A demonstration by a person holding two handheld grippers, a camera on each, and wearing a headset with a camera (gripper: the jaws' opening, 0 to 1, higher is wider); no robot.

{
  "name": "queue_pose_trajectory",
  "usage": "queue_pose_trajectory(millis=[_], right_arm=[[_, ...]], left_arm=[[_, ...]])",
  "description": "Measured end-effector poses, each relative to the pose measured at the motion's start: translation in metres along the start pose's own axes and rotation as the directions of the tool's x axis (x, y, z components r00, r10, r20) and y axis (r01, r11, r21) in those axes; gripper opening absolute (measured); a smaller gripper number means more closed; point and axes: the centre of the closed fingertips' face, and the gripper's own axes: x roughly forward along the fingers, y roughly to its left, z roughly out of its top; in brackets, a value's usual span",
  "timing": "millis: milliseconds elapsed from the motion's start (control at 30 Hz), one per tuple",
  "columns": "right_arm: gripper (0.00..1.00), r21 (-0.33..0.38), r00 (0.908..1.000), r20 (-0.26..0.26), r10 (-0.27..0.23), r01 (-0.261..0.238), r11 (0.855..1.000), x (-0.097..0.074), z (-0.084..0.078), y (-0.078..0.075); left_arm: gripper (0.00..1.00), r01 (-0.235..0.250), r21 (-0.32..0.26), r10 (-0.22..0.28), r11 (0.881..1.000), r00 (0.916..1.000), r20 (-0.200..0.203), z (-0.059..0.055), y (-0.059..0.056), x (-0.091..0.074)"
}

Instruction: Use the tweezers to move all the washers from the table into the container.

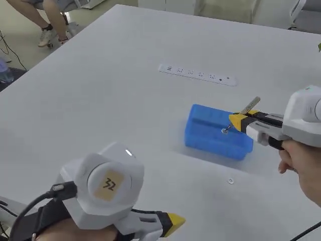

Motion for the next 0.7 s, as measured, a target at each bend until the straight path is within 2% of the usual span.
queue_pose_trajectory(millis=[267,433,700], right_arm=[[0.03,-0.001,0.9997,-0.02,-0.012,0.012,1.0,0.013,-0.007,-0.014],[0.03,0.01,0.9975,-0.063,-0.033,0.033,0.999,0.022,-0.025,-0.029],[0.03,-0.002,0.9942,-0.102,-0.035,0.035,0.999,0.033,-0.041,-0.032]], left_arm=[[0.99,-0.014,-0.005,0.014,1.0,0.9998,0.015,0.002,0.003,-0.002],[0.99,-0.002,-0.003,0.002,1.0,1.0,0.009,0.002,0.001,-0.001],[0.99,-0.003,0.008,0.003,1.0,1.0,-0.002,0.001,0.001,-0.001]])
